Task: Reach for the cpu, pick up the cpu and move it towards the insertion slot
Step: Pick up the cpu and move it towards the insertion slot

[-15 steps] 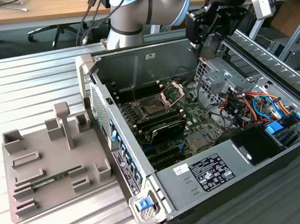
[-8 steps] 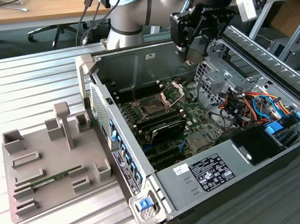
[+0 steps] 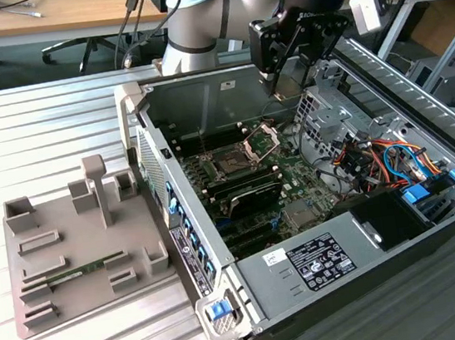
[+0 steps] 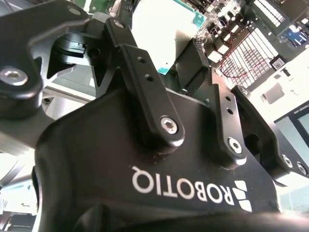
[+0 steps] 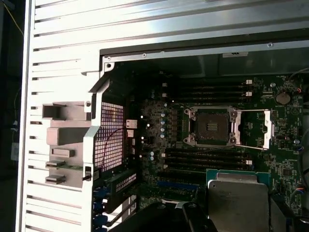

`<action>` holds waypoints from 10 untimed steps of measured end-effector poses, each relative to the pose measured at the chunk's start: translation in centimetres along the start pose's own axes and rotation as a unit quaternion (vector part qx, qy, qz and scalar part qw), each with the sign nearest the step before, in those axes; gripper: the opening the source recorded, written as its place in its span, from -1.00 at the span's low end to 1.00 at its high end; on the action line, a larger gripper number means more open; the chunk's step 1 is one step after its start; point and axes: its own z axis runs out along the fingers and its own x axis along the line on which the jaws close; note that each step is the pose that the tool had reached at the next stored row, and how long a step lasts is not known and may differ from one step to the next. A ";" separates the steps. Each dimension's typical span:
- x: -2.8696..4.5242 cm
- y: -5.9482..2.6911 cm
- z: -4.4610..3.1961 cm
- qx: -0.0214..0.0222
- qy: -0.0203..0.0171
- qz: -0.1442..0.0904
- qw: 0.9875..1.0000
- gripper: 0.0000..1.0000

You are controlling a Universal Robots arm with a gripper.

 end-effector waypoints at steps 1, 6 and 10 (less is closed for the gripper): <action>0.01 0.00 0.00 0.000 0.000 0.000 1.000 0.09; 0.03 0.00 0.02 -0.012 -0.001 0.001 1.000 0.09; 0.05 0.00 0.13 -0.031 -0.002 0.024 0.999 0.09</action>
